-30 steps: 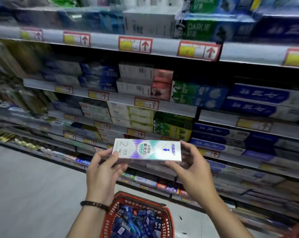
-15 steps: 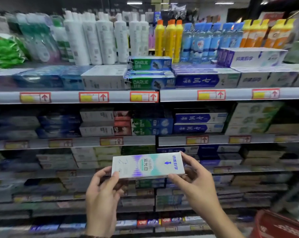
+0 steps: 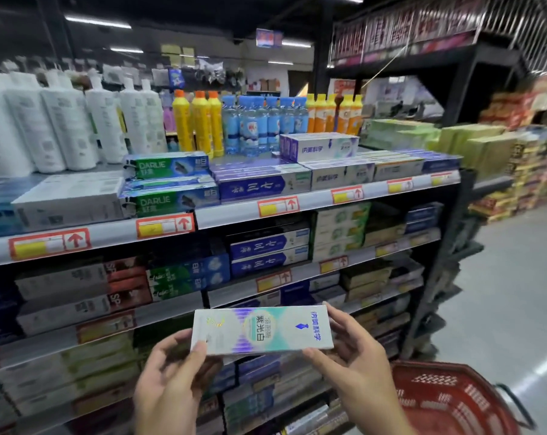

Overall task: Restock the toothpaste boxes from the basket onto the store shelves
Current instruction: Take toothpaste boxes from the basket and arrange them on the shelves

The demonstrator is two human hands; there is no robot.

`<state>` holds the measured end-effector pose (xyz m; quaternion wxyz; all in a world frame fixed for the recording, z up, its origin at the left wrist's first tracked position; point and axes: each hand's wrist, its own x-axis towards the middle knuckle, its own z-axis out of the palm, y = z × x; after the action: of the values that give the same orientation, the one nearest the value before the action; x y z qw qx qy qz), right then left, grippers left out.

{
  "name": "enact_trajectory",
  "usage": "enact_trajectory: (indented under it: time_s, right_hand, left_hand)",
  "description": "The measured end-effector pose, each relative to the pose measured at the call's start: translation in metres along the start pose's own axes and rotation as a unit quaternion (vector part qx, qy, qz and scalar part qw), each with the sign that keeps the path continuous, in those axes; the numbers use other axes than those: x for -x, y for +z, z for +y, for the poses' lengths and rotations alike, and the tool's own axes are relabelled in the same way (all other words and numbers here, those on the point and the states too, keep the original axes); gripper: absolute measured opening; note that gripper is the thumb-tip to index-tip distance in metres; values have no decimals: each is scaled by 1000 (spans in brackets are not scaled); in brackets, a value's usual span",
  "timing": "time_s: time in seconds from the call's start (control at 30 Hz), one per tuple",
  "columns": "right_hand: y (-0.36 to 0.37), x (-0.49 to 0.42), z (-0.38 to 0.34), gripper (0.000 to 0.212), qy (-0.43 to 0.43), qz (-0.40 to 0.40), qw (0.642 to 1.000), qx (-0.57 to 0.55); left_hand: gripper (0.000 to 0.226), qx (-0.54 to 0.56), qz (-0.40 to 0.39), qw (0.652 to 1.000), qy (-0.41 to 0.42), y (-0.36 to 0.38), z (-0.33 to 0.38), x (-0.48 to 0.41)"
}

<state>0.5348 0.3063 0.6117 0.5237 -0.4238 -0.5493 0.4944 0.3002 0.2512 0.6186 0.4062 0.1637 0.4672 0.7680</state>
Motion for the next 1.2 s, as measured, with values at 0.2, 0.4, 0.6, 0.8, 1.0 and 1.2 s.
enact_trajectory:
  time_s: [0.2,0.4,0.6,0.8,1.0,1.2]
  right_hand:
    - [-44,-14,-13,76,-19,13,1000,-3]
    - [-91,-42,-28,76,-33,2,999,-30]
    - [-138,-68,-47,67,-24,-5,995,-97]
    - [-178,-93,-50,68,-15,-21,992,-120]
    - [-193,-110,-50,95,46,-4,963,-265]
    - [-200,-126,-49,48,77,14,947,-311]
  left_hand:
    - [32,1,-33,999,11,43,-10,16]
    - [19,-10,-23,999,25,103,-21,29]
    - [20,-12,-17,999,42,156,-48,42]
    - [19,-4,-13,998,58,198,-65,57]
    - [21,-2,-32,997,66,224,-75,68]
    - [24,-1,-42,997,63,239,-87,55]
